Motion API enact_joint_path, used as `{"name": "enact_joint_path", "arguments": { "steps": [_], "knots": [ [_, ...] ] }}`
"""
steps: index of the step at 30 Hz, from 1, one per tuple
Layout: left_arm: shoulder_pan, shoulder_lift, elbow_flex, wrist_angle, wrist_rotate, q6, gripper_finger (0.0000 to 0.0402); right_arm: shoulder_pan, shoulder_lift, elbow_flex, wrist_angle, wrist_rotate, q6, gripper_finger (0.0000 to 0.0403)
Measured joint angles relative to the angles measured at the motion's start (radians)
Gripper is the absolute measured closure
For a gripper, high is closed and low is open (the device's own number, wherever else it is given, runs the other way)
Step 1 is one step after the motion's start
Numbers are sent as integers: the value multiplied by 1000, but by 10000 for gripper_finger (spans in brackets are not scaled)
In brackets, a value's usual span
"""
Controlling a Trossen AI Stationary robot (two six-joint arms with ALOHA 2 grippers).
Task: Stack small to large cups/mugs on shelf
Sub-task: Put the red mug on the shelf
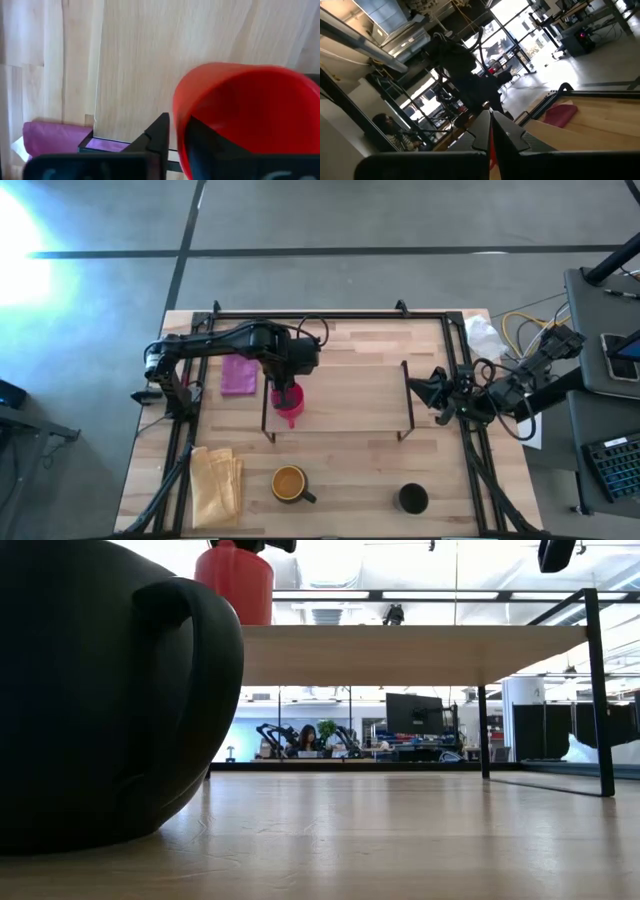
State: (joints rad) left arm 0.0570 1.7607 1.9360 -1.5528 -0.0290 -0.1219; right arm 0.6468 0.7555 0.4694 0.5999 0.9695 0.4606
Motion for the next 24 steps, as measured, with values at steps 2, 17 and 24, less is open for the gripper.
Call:
{"name": "enact_joint_path", "arguments": {
  "steps": [2,17,24],
  "knots": [
    [0,2,0,-1,-2,-1,345,0,0,0,-6,0,0,394],
    [0,-46,2,-5,-44,-26,311,0,-3,0,-19,80,-15,394],
    [0,-47,-13,-14,-63,-63,311,0,-8,0,-18,80,-15,394]
  ]
}}
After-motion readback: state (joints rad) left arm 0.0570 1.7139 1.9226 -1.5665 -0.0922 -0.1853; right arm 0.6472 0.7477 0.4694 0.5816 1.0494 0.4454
